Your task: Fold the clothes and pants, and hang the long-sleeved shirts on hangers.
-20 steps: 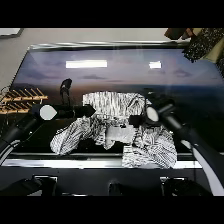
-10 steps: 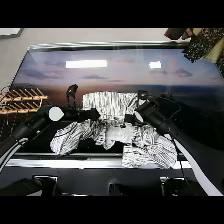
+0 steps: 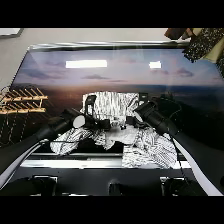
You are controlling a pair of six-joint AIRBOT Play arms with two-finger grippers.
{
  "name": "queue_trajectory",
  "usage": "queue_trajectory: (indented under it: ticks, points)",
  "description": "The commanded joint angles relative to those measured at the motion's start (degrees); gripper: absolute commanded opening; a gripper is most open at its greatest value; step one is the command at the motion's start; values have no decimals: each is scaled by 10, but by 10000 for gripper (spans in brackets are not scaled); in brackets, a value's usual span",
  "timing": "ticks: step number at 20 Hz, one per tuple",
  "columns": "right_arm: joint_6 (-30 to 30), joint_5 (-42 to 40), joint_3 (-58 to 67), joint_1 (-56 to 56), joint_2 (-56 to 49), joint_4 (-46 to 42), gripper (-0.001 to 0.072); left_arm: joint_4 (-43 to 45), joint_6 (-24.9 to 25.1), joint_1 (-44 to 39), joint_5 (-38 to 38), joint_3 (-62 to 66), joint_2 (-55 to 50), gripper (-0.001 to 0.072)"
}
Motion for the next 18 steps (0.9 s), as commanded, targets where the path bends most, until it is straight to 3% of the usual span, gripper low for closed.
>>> queue_trajectory:
  ticks: [1, 4, 5, 7, 8, 10, 14, 18]
  points:
    - [1, 5, 0, 0, 0, 2, 34, 25, -37, -18, -43, 12, -37, 578]
    - [1, 4, 0, 0, 0, 7, 34, 44, -67, -18, -51, 12, -57, 567]
    - [1, 4, 0, 0, 0, 9, 34, 48, -70, -17, -48, 13, -62, 486]
    - [1, 4, 0, 0, 0, 16, 34, 50, -70, -16, -32, 14, -68, 151]
    - [1, 4, 0, 1, 0, 21, 34, 52, -70, -15, -17, 14, -68, 19]
    - [-4, 4, 1, 0, 8, 27, 33, 54, -69, -5, -14, 27, -68, 17]
    - [-16, 32, 55, -19, 63, -3, 32, 143, -47, 42, -151, 140, -55, 17]
    - [-110, 96, 233, -35, 85, -10, 31, 153, 12, 81, -263, 350, -46, 17]
